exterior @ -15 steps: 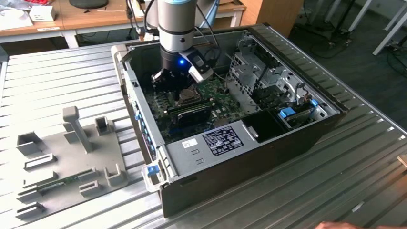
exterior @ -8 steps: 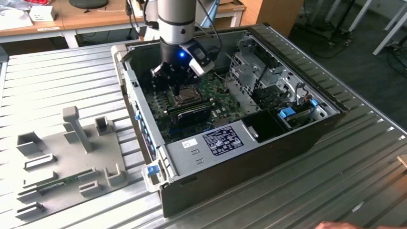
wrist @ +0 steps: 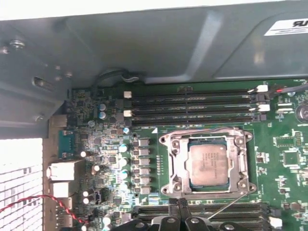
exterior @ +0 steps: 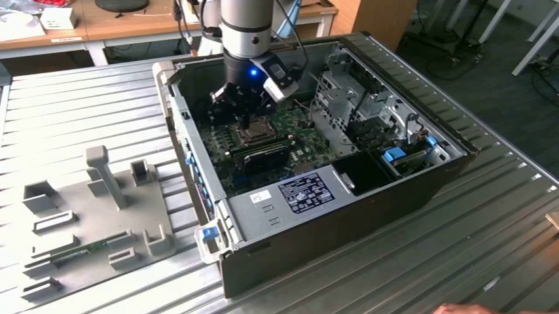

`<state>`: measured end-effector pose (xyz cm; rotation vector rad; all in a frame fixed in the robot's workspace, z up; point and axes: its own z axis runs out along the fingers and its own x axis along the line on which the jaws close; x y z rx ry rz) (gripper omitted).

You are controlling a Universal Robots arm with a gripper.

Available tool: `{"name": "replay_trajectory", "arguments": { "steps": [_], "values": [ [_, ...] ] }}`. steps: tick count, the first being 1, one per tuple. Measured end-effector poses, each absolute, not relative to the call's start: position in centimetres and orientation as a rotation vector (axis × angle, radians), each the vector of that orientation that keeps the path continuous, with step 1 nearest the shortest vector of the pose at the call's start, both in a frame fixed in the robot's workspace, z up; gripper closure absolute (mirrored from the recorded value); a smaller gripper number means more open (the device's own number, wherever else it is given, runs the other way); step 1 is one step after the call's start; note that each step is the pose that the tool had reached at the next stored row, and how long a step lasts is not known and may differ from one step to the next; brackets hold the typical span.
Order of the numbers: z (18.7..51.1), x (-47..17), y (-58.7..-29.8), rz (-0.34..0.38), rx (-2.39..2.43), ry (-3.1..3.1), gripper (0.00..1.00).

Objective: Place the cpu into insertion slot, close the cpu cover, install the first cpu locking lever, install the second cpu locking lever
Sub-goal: 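Install the second cpu locking lever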

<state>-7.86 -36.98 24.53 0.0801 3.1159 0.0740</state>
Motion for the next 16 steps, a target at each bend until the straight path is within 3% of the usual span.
{"name": "replay_trajectory", "arguments": {
  "steps": [16],
  "values": [
    [25.7,-6.3,-37.1,0.074,0.08,3.122,0.89]
  ]
}}
